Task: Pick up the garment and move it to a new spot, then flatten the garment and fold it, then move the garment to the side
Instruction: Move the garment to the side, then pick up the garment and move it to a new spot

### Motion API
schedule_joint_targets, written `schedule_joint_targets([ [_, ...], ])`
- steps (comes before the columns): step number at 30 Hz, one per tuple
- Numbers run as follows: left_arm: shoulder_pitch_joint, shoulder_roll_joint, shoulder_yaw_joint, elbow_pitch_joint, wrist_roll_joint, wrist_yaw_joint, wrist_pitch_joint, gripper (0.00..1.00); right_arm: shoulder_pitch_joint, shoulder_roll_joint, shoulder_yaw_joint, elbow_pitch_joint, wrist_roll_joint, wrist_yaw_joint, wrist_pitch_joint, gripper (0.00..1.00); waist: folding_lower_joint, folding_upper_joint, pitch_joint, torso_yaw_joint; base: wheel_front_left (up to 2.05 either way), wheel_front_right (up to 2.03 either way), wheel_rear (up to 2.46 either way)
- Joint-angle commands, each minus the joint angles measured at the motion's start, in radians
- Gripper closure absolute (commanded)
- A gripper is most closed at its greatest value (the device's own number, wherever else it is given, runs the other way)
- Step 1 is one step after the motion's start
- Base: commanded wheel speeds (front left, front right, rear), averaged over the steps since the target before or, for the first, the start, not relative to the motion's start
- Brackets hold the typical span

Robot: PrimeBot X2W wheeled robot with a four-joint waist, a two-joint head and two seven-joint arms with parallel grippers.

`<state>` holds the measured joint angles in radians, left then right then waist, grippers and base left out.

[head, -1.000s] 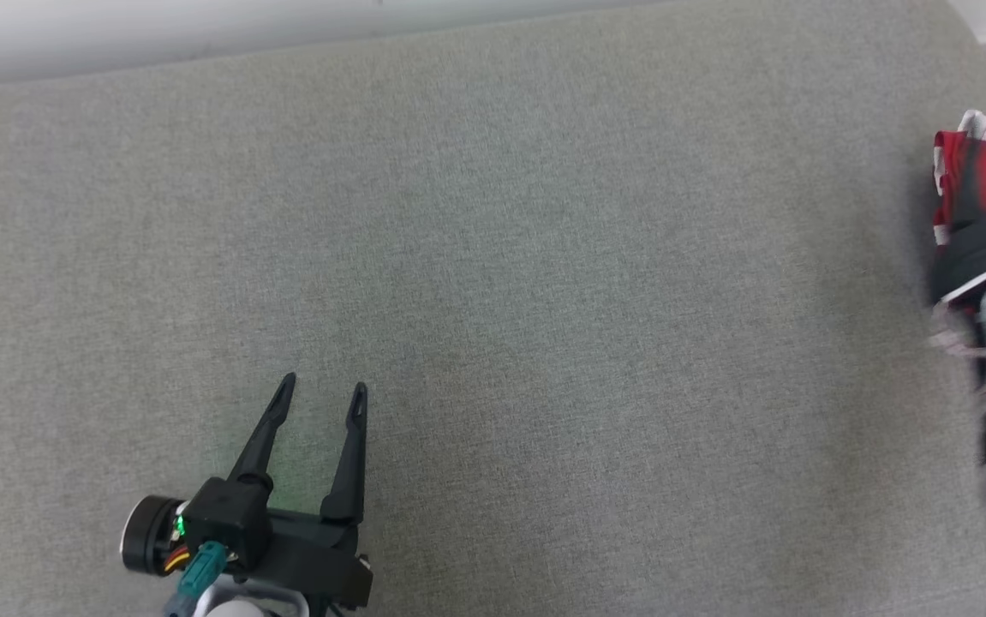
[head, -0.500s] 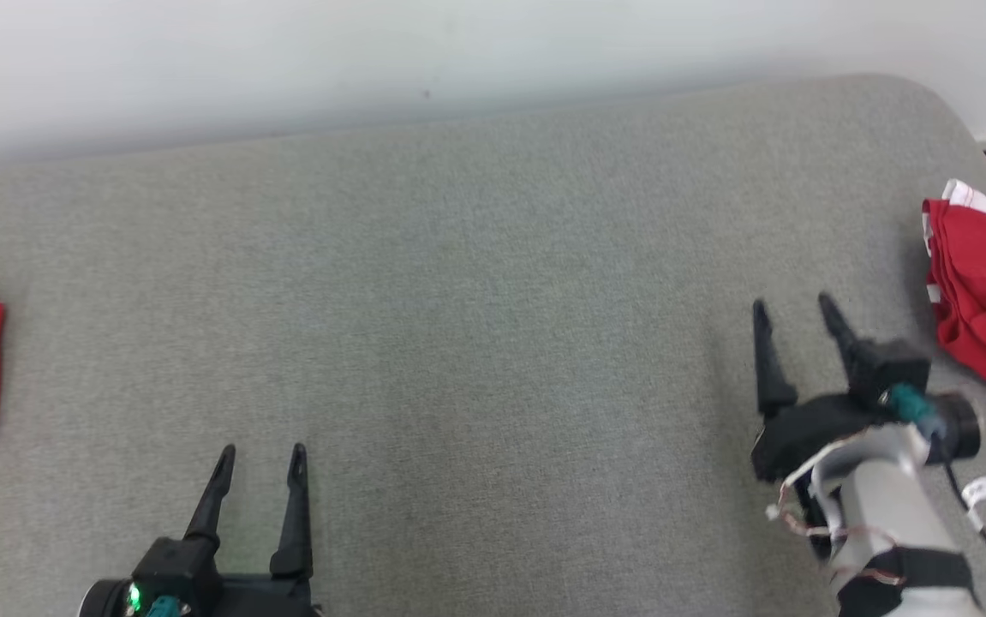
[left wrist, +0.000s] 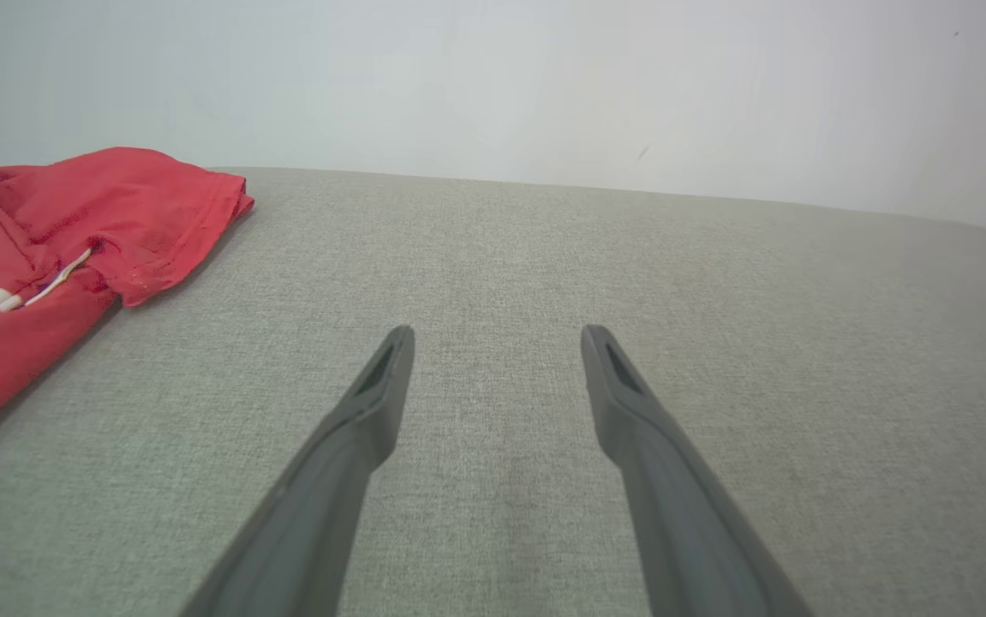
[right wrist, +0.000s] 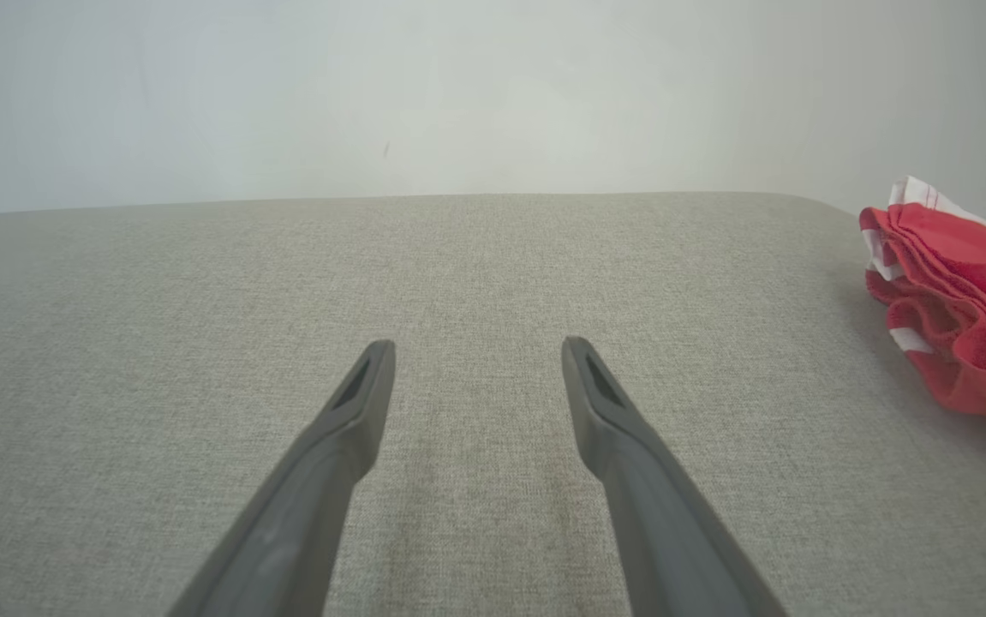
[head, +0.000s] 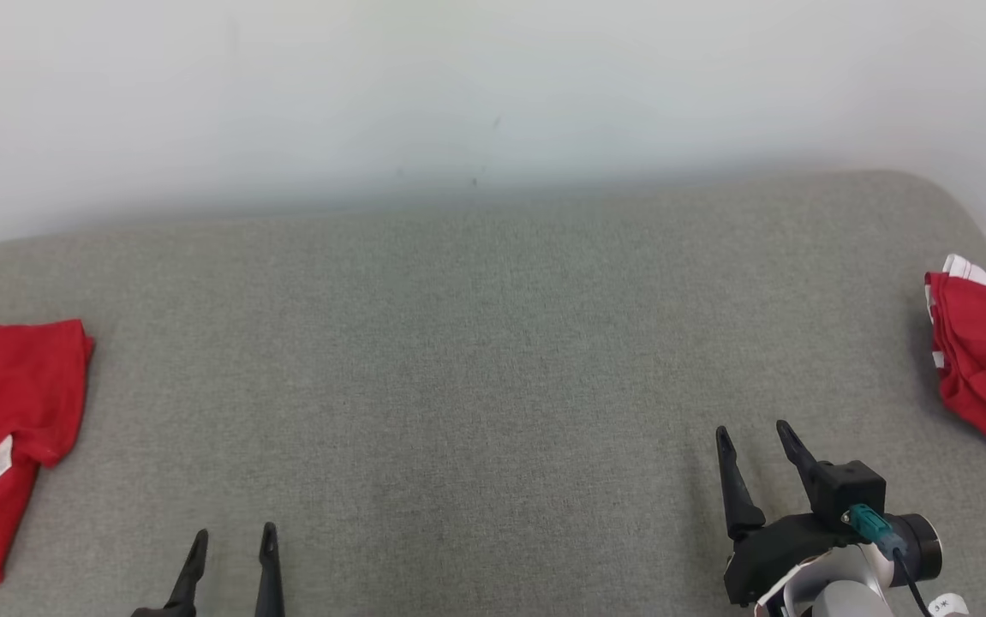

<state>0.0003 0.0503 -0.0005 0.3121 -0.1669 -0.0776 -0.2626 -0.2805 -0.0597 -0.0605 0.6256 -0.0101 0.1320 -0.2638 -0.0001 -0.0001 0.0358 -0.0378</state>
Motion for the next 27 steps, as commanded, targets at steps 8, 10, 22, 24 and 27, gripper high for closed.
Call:
schedule_joint_targets([
  [8, 0.026, 0.0, 0.04, 0.006, 0.007, 0.006, -0.003, 0.0, 0.065, 0.01, -0.001, -0.069, 0.047, -0.003, 0.0, 0.0, 0.0001, 0.0001, -0.054, 0.018, 0.0, 0.0, 0.0],
  [10, 0.036, 0.0, 0.048, 0.001, 0.01, 0.007, -0.003, 0.0, 0.07, 0.009, -0.002, -0.08, 0.068, -0.003, 0.0, 0.0, 0.0001, 0.0001, -0.062, 0.02, 0.0, 0.0, 0.0],
  [22, 0.054, 0.0, 0.06, 0.006, 0.021, 0.007, -0.003, 0.0, 0.095, 0.009, 0.017, -0.104, 0.094, -0.003, 0.0, 0.0, 0.0001, 0.0001, -0.085, 0.025, 0.0, 0.0, 0.0],
  [24, 0.058, 0.0, 0.061, 0.005, 0.02, 0.005, -0.003, 0.0, 0.099, 0.009, 0.021, -0.104, 0.099, -0.003, 0.0, 0.0, 0.0001, 0.0001, -0.086, 0.024, 0.0, 0.0, 0.0],
  [27, 0.06, 0.0, 0.061, 0.002, 0.02, 0.004, -0.003, 0.0, 0.097, 0.009, 0.027, -0.104, 0.101, -0.003, 0.0, 0.0, 0.0001, 0.0001, -0.084, 0.022, 0.0, 0.0, 0.0],
])
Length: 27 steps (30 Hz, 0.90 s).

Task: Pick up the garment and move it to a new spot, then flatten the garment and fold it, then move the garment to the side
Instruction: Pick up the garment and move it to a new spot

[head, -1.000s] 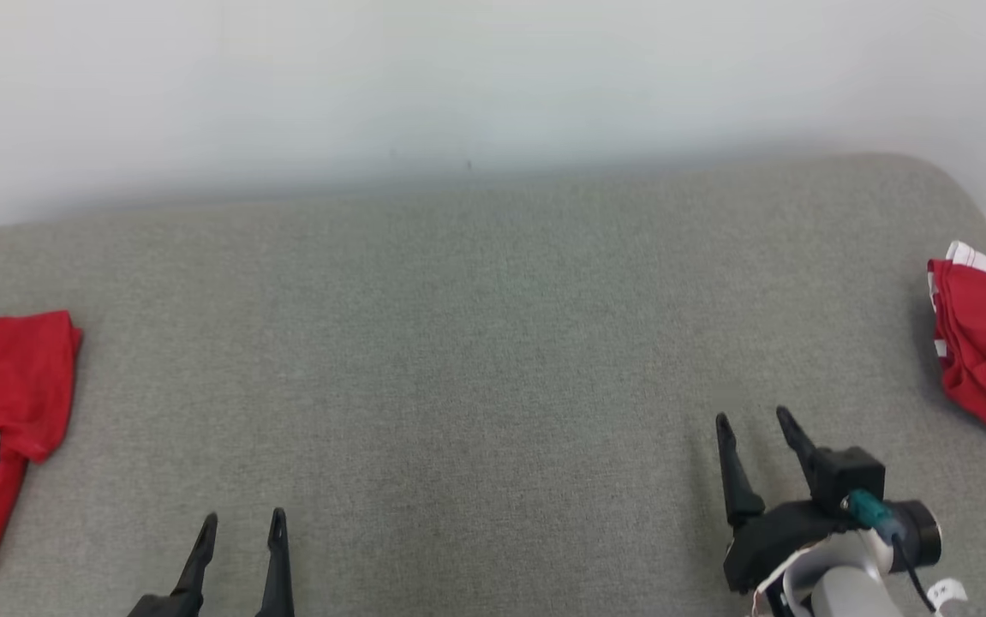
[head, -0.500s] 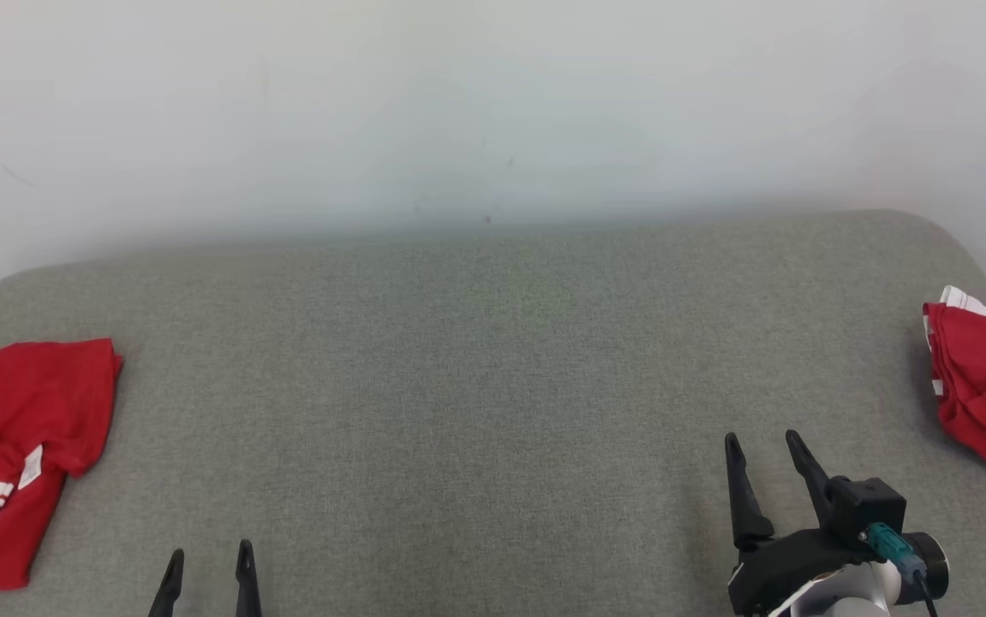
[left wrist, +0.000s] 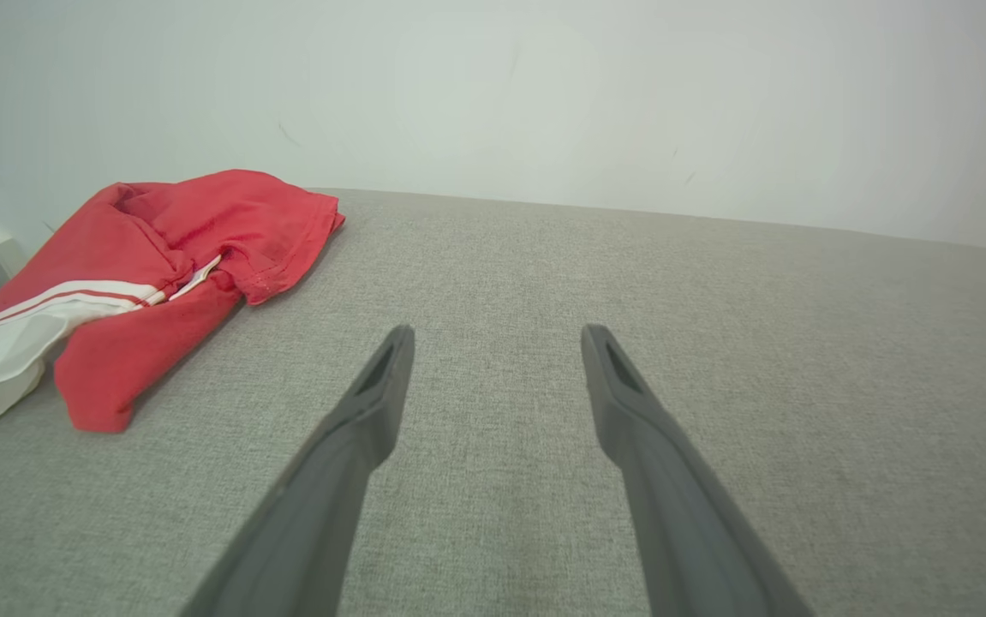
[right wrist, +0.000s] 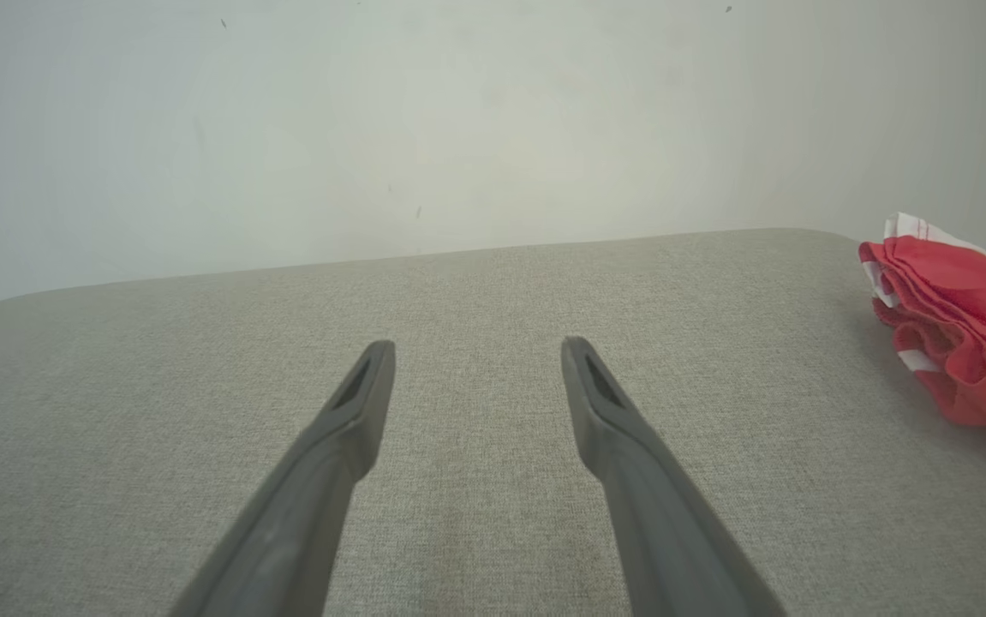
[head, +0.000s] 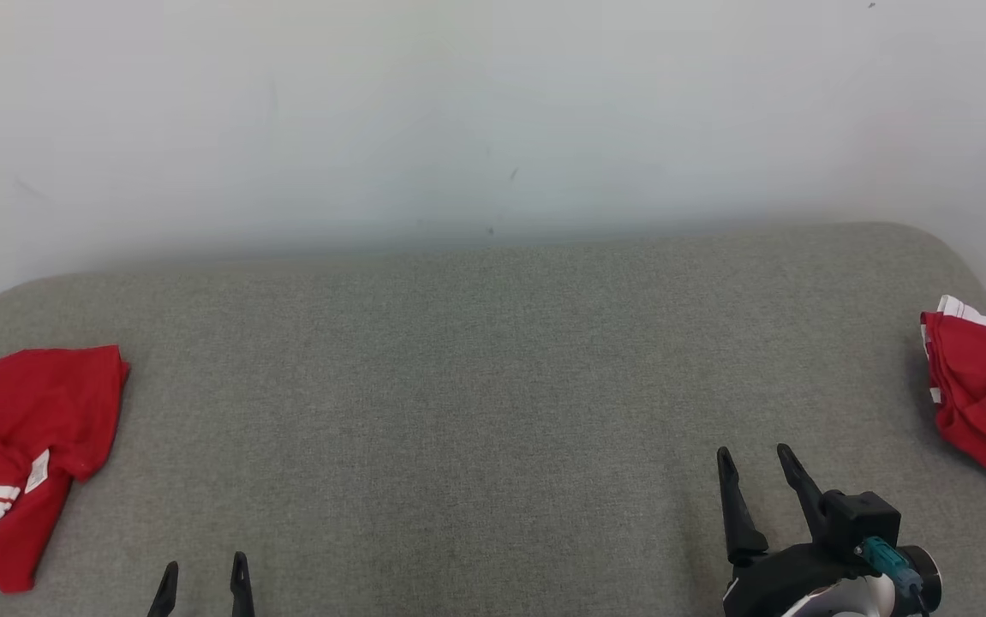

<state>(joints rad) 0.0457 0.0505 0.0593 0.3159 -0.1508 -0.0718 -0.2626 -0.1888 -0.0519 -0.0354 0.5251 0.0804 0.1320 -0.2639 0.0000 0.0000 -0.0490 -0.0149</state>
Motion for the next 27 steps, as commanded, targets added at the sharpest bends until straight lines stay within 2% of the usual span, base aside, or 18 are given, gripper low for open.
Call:
schedule_joint_targets([
  [1, 0.015, 0.0, 0.001, -0.003, 0.003, -0.002, -0.003, 0.0, 0.006, 0.001, 0.002, -0.003, 0.011, -0.003, 0.0, 0.0, 0.0, 0.0, 0.001, -0.001, 0.0, 0.0, 0.0],
  [16, 0.011, 0.0, 0.0, -0.004, -0.002, -0.005, -0.003, 0.0, 0.015, 0.001, 0.007, 0.005, 0.011, -0.003, 0.0, 0.0, 0.0, 0.0, 0.007, 0.01, 0.0, 0.0, 0.0],
  [27, 0.01, 0.0, 0.004, -0.01, -0.005, 0.001, -0.003, 0.0, 0.016, 0.001, 0.038, -0.001, 0.026, -0.003, 0.0, 0.0, 0.0, 0.0, 0.024, 0.105, 0.0, 0.0, 0.0],
])
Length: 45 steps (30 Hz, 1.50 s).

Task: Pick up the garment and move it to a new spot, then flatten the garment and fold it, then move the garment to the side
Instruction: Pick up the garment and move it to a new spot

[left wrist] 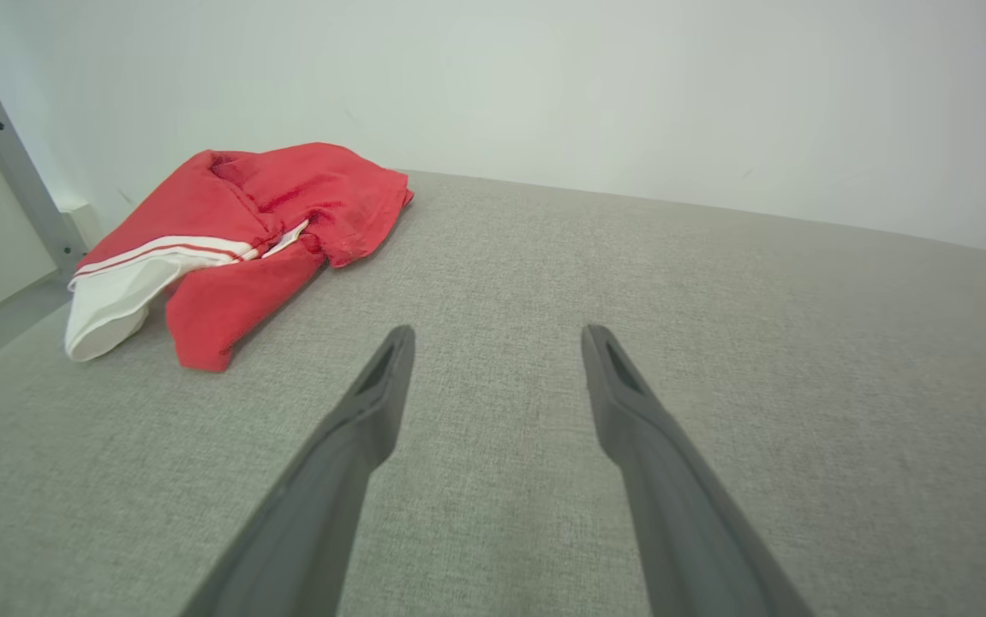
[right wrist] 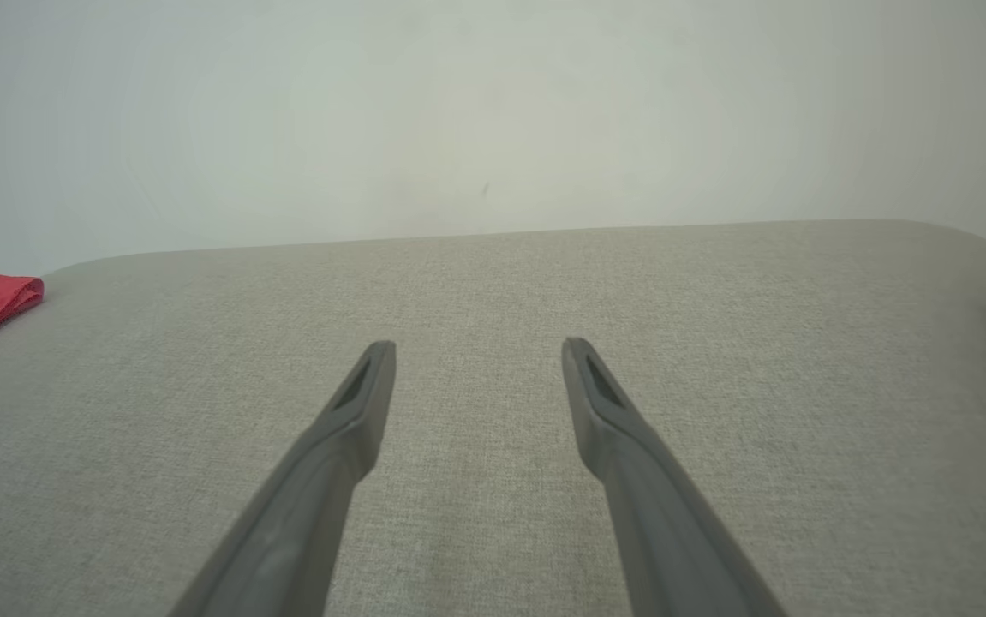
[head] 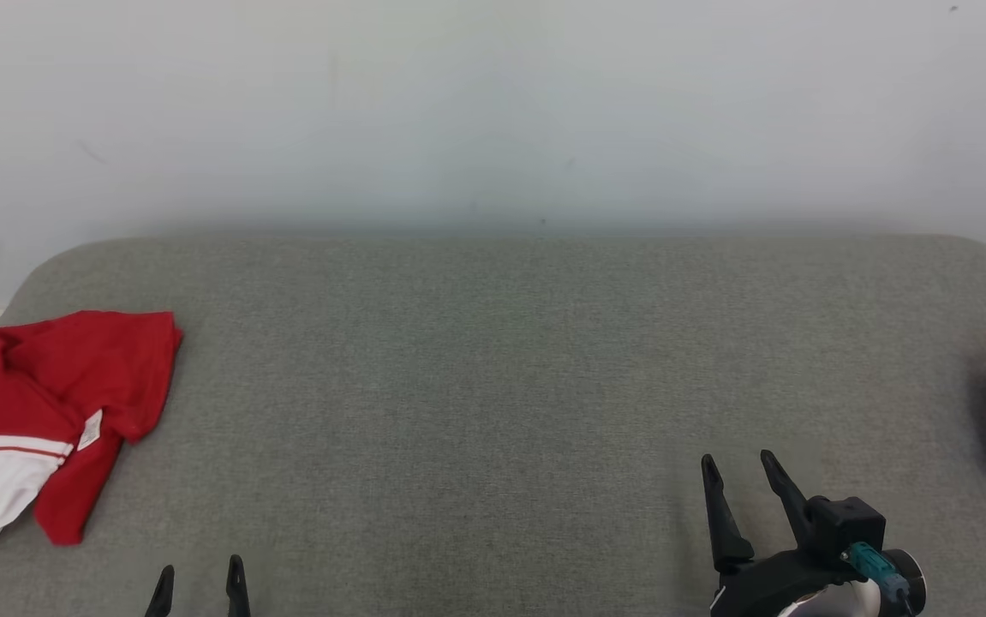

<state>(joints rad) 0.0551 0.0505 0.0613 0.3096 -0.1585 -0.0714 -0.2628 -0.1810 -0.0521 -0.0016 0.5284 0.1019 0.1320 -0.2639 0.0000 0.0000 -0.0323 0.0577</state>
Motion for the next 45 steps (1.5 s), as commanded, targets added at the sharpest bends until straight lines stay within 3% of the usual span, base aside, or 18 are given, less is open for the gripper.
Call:
schedule_joint_targets([
  [1, 0.001, 0.0, 0.006, -0.004, 0.003, 0.001, -0.003, 0.0, 0.007, 0.002, 0.012, -0.003, 0.007, -0.003, 0.0, 0.0, 0.0, 0.0, 0.008, 0.045, 0.0, 0.0, 0.0],
  [10, 0.003, 0.0, 0.042, -0.003, 0.01, 0.007, -0.003, 0.0, -0.002, 0.002, 0.056, 0.001, 0.024, -0.003, 0.0, 0.0, 0.0, 0.0, 0.013, 0.162, 0.0, 0.0, 0.0],
  [26, 0.017, 0.0, 0.127, -0.008, 0.016, 0.004, -0.003, 0.0, -0.023, 0.002, 0.133, -0.005, 0.057, -0.003, 0.0, 0.0, 0.0, 0.0, 0.029, 0.459, 0.0, 0.0, 0.0],
  [35, 0.039, 0.0, 0.187, -0.039, -0.042, 0.03, -0.003, 0.0, -0.091, 0.0, 0.246, 0.019, 0.071, -0.003, 0.0, 0.0, 0.0, 0.0, 0.074, 0.483, 0.0, 0.0, 0.0],
  [45, 0.026, 0.0, 0.169, -0.023, -0.041, 0.022, -0.003, 0.0, -0.101, 0.001, 0.247, 0.03, 0.063, -0.003, 0.0, 0.0, 0.0, 0.0, 0.075, 0.479, 0.0, 0.0, 0.0],
])
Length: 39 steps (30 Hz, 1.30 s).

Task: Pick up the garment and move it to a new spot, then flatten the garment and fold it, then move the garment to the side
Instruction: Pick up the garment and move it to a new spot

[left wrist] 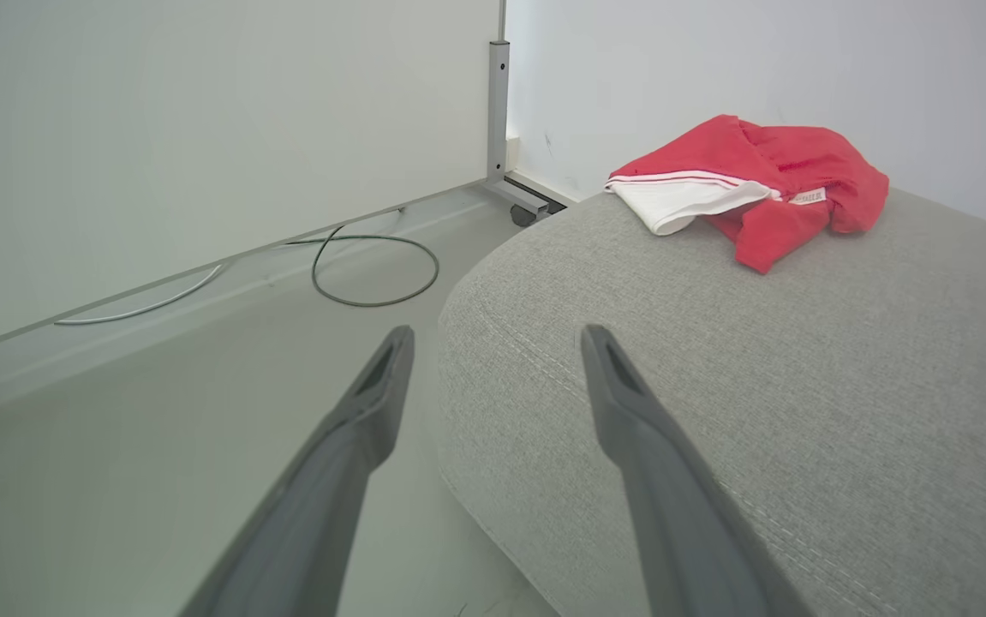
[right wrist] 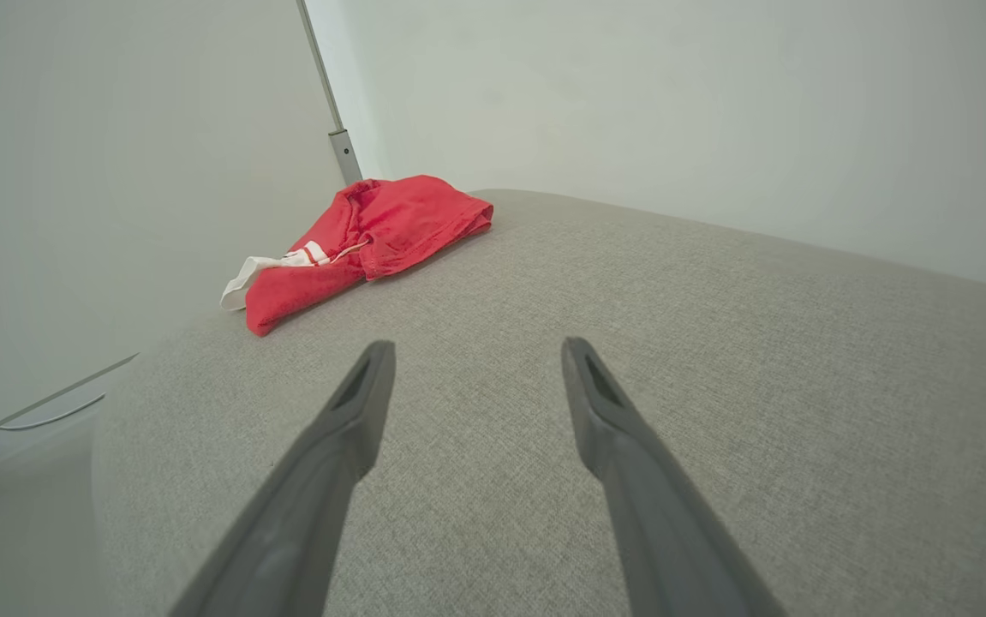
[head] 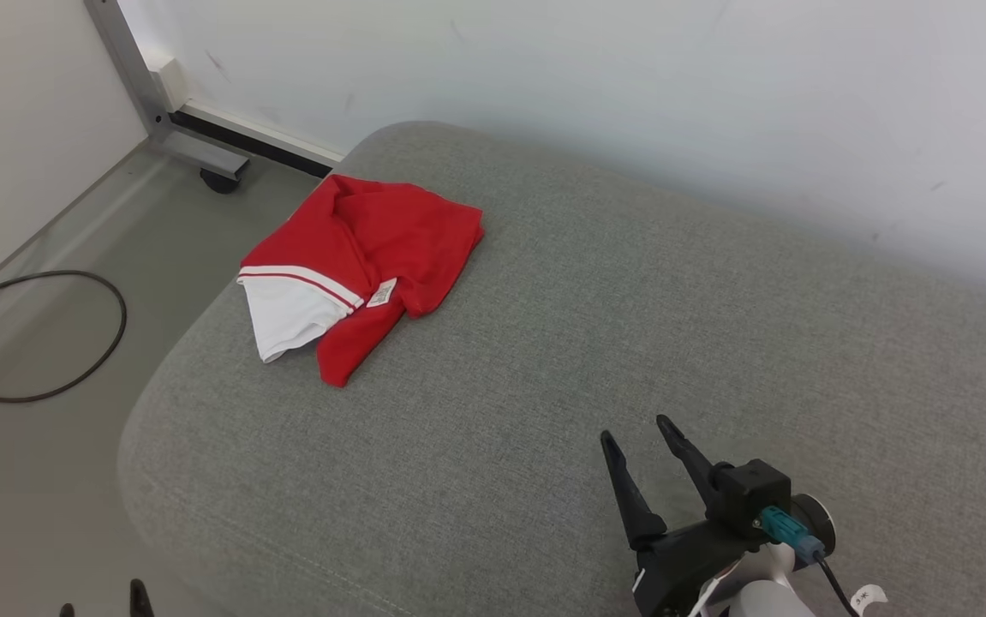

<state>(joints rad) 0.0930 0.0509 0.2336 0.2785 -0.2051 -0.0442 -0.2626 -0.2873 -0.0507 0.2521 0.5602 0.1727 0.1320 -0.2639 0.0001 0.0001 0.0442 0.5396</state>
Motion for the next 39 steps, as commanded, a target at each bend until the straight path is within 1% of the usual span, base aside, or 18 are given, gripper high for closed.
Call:
schedule_joint_targets([
  [1, -0.02, 0.0, -0.006, 0.015, 0.011, -0.008, -0.003, 0.0, 0.01, -0.001, -0.014, -0.003, -0.012, -0.003, 0.0, 0.0, -0.0001, -0.0001, -0.002, -0.005, 0.0, 0.0, 0.0],
  [2, -0.02, 0.0, -0.006, 0.015, 0.011, -0.008, -0.003, 0.0, 0.01, -0.001, -0.014, -0.003, -0.012, -0.003, 0.0, 0.0, -0.0001, -0.0001, -0.002, -0.005, 0.0, 0.0, 0.0],
  [7, -0.076, 0.001, -0.006, 0.07, 0.026, -0.046, -0.003, 0.0, 0.036, -0.001, -0.053, -0.015, -0.036, -0.003, 0.0, 0.0, -0.0001, -0.0001, 0.0, -0.018, 0.0, 0.0, 0.0],
  [9, -0.109, 0.008, -0.004, 0.09, 0.032, -0.061, -0.003, 0.0, 0.036, 0.0, -0.054, -0.019, -0.049, -0.003, 0.0, 0.0, -0.0001, -0.0001, 0.013, -0.04, 0.0, 0.0, 0.0],
  [12, -0.167, 0.026, -0.001, 0.126, 0.024, -0.073, -0.003, 0.0, 0.027, -0.001, -0.061, -0.026, -0.07, -0.003, 0.0, 0.0, -0.0001, -0.0001, 0.041, -0.076, 0.0, 0.0, 0.0],
  [14, -0.219, 0.057, -0.011, 0.16, 0.026, -0.078, -0.003, 0.0, 0.015, -0.003, -0.056, -0.037, -0.085, -0.003, 0.0, 0.0, -0.0001, -0.0001, 0.065, -0.102, 0.0, 0.0, 0.0],
  [19, -0.35, 0.123, -0.059, 0.243, 0.005, -0.085, -0.003, 0.0, -0.009, -0.031, -0.052, -0.062, -0.095, -0.003, 0.0, 0.0, -0.0001, -0.0001, 0.126, -0.162, 0.0, 0.0, 0.0],
  [21, -0.404, 0.159, -0.106, 0.272, -0.017, -0.086, -0.003, 0.0, -0.02, -0.042, -0.046, -0.073, -0.095, -0.003, 0.0, 0.0, -0.0001, -0.0001, 0.148, -0.186, 0.0, 0.0, 0.0],
  [24, -0.475, 0.225, -0.173, 0.319, -0.069, -0.085, -0.003, 0.0, -0.031, -0.061, -0.047, -0.087, -0.093, -0.003, 0.0, 0.0, -0.0001, -0.0001, 0.179, -0.221, 0.0, 0.0, 0.0],
  [28, -0.56, 0.29, -0.252, 0.391, -0.148, -0.085, 0.017, 0.0, -0.045, -0.082, -0.049, -0.114, -0.088, -0.003, 0.0, 0.0, -0.0001, -0.0001, 0.218, -0.269, 0.0, 0.0, 0.0],
  [30, -0.598, 0.317, -0.283, 0.415, -0.183, -0.085, 0.028, 0.0, -0.05, -0.095, -0.05, -0.127, -0.085, -0.003, 0.0, 0.0, -0.0001, -0.0001, 0.237, -0.292, 0.0, 0.0, 0.0],
  [34, -0.659, 0.353, -0.34, 0.459, -0.262, -0.085, 0.056, 0.0, -0.063, -0.124, -0.059, -0.153, -0.087, -0.003, 0.0, 0.0, -0.0001, -0.0001, 0.276, -0.33, 0.0, 0.0, 0.0],
  [37, -0.694, 0.385, -0.366, 0.506, -0.326, -0.085, 0.098, 0.0, -0.072, -0.143, -0.06, -0.17, -0.092, -0.003, 0.0, 0.0, -0.0001, -0.0001, 0.304, -0.358, 0.0, 0.0, 0.0],
  [39, -0.719, 0.408, -0.371, 0.541, -0.339, -0.085, 0.103, 0.0, -0.081, -0.16, -0.067, -0.18, -0.091, -0.003, 0.0, 0.0, -0.0001, -0.0001, 0.323, -0.374, 0.0, 0.0, 0.0],
])
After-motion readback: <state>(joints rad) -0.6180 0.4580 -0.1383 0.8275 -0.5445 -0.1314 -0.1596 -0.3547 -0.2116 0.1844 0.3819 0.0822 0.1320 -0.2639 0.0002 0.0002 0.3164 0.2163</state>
